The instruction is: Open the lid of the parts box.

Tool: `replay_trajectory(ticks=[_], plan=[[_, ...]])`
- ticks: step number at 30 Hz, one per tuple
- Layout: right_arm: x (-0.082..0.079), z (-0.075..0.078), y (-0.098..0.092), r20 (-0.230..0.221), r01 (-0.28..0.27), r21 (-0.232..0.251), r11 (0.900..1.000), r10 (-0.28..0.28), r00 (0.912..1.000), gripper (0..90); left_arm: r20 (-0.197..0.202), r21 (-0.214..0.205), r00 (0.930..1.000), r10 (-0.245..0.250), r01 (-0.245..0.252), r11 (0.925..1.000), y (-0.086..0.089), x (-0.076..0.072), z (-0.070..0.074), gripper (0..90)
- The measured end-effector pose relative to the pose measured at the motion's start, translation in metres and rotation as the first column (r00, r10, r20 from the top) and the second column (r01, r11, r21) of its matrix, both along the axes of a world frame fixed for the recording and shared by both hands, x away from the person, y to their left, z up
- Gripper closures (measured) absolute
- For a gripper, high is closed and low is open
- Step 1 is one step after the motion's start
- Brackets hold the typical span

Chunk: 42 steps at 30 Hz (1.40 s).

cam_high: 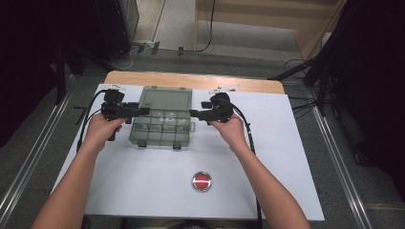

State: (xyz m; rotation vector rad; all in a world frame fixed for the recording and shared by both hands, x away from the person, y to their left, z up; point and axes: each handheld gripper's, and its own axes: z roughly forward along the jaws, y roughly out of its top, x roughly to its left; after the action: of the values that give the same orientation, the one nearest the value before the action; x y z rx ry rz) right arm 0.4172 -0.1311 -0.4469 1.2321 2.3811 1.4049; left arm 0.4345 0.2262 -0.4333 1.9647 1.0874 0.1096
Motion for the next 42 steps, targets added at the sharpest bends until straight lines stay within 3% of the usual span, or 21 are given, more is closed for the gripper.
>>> replay_trajectory(ticks=[11, 18, 20, 32, 42], plan=[[-0.023, 0.008, -0.013, -0.004, -0.055, 0.043, 0.9976, 0.055, 0.9985, 31.5, 0.024, 0.013, 0.9995, -0.022, 0.022, 0.9997, 0.0, -0.019, 0.006, 31.9], [-0.038, 0.011, -0.016, 0.014, -0.09, 0.022, 0.9957, 0.09, 0.9959, 31.5, 0.029, -0.017, 0.9988, -0.04, 0.04, 0.999, 0.002, -0.03, 0.007, 31.9], [-0.041, 0.011, -0.017, 0.019, -0.095, 0.02, 0.9953, 0.095, 0.9953, 31.5, 0.037, -0.002, 0.9983, -0.045, 0.045, 0.999, 0.002, -0.035, 0.009, 31.9], [-0.058, 0.012, -0.019, 0.03, -0.124, 0.018, 0.9921, 0.124, 0.9919, 31.5, 0.034, -0.007, 0.9971, -0.068, 0.068, 0.9977, 0.005, -0.056, 0.009, 31.9], [-0.068, 0.007, -0.023, 0.006, -0.158, 0.021, 0.9873, 0.157, 0.9875, 29.5, 0.04, 0.011, 0.995, -0.092, 0.091, 0.9958, 0.004, -0.076, 0.007, 31.9]])
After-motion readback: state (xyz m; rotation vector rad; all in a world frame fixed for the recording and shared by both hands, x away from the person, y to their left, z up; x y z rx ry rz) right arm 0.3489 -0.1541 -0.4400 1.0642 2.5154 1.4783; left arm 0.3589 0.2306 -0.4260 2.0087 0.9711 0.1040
